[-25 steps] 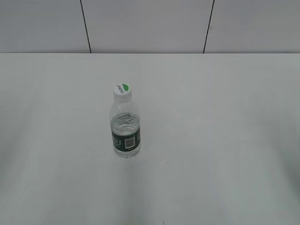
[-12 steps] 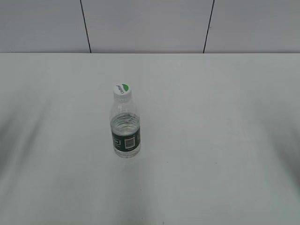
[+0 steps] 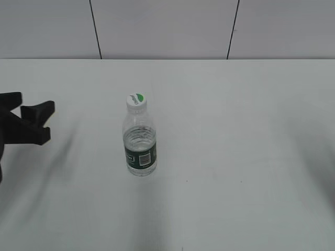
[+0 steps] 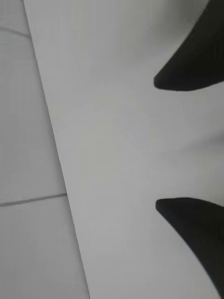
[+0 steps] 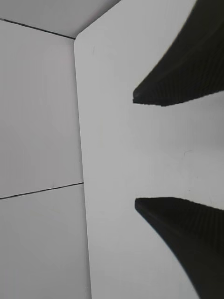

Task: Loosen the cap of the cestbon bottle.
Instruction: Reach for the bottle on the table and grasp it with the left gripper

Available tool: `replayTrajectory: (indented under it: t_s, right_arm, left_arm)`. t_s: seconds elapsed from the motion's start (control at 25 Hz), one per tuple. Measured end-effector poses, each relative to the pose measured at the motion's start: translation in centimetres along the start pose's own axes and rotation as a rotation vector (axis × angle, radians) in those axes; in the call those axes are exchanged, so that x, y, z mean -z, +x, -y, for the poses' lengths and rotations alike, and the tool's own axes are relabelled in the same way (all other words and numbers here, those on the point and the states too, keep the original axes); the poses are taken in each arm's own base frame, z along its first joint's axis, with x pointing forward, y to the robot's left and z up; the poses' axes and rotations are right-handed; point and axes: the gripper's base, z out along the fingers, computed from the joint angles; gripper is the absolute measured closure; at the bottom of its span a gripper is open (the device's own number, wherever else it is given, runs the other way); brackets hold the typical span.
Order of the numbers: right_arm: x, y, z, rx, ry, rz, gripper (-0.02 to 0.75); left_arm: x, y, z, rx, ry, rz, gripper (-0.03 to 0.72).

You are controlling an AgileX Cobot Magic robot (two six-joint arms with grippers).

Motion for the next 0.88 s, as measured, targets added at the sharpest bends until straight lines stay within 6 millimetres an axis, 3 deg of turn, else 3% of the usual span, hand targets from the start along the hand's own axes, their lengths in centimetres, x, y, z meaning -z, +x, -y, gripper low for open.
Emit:
replayTrajectory:
  t_s: [0.2, 0.44, 0.88]
  right_arm:
    - [0.0, 0.0, 0.0, 0.0, 0.0, 0.0, 0.259]
    - [0.0, 0.0, 0.0, 0.0, 0.0, 0.0, 0.259]
    - [0.0, 0.0, 0.0, -0.001, 0.0, 0.0, 0.259]
  left_arm:
    - [-1.7, 3.7, 0.4, 0.07, 0.216, -0.046, 0.252]
    - [-2.0, 6.4, -0.9, 0.092, 0.442, -0.06, 0.252]
    - [-6.0, 6.6, -1.1, -0.137, 0.796, -0.023, 0.252]
